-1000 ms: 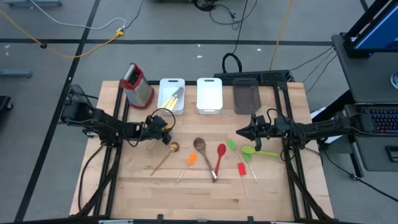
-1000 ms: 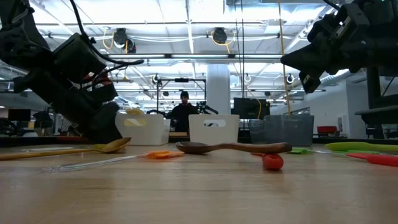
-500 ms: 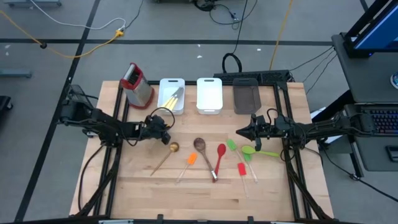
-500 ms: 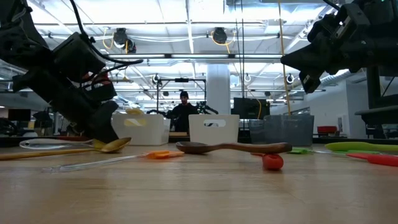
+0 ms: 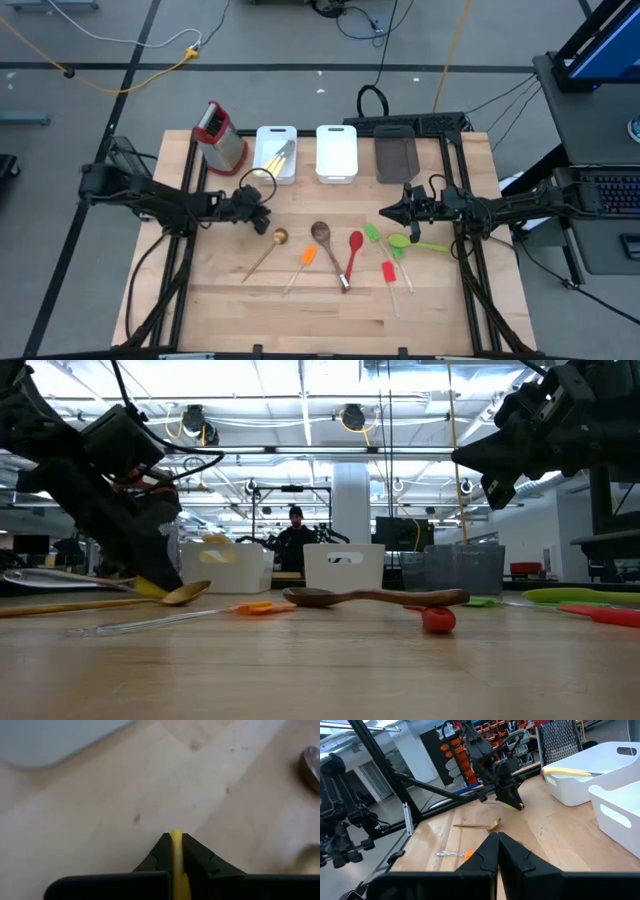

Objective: Pick & Place Kitchen Items
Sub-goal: Put the yellow spatula into the black bin

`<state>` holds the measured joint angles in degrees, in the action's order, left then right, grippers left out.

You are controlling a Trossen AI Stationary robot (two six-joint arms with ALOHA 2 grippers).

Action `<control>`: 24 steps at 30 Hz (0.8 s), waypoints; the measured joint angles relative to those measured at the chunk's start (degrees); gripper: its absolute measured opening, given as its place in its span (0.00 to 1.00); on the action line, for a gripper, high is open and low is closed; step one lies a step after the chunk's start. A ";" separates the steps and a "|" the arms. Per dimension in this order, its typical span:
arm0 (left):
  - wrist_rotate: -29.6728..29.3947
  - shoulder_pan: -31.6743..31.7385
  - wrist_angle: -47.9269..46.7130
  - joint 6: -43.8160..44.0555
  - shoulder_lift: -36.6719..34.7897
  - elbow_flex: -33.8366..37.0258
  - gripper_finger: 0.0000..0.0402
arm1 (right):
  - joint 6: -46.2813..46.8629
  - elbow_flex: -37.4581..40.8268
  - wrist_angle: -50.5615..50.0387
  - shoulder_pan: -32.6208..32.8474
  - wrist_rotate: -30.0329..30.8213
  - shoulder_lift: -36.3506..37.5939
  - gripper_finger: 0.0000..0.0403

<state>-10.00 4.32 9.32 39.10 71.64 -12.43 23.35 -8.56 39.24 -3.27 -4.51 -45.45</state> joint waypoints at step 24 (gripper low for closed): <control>6.52 -2.15 -1.68 4.61 -19.10 -22.35 0.03 | -1.12 -0.02 0.04 0.00 0.00 0.00 0.00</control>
<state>-3.48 2.17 7.64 43.71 52.54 -34.78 22.23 -8.57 39.29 -3.27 -4.51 -45.45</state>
